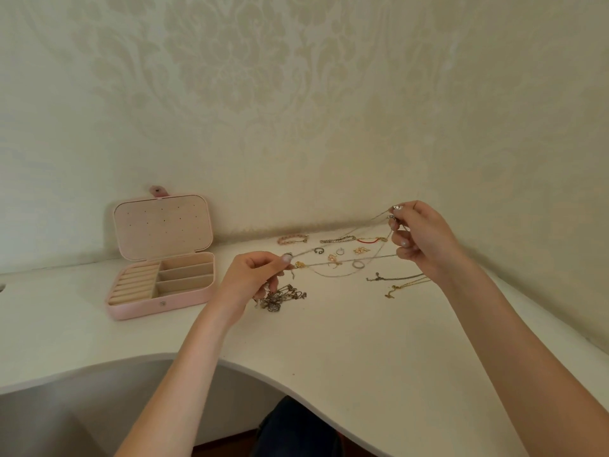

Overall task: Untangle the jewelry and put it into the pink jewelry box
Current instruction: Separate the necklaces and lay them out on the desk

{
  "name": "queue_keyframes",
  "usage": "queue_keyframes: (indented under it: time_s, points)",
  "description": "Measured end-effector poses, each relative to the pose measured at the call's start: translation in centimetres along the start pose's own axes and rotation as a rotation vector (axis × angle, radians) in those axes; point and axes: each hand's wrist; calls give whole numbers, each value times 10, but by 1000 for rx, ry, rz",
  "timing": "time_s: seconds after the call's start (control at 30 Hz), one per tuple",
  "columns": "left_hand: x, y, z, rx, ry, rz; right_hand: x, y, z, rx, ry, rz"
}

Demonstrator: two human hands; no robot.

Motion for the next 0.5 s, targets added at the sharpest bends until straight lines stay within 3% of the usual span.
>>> queue_keyframes:
  time_s: [0.5]
  points:
    - [4, 2, -6, -29, 31, -22, 2, 3, -1, 40, 80, 35]
Point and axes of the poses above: each hand's wrist, its own y-axis away from the middle knuckle, its own z-axis out of the back of the hand, x = y × z, and after that the axes turned 12 degrees about -z, right-handed
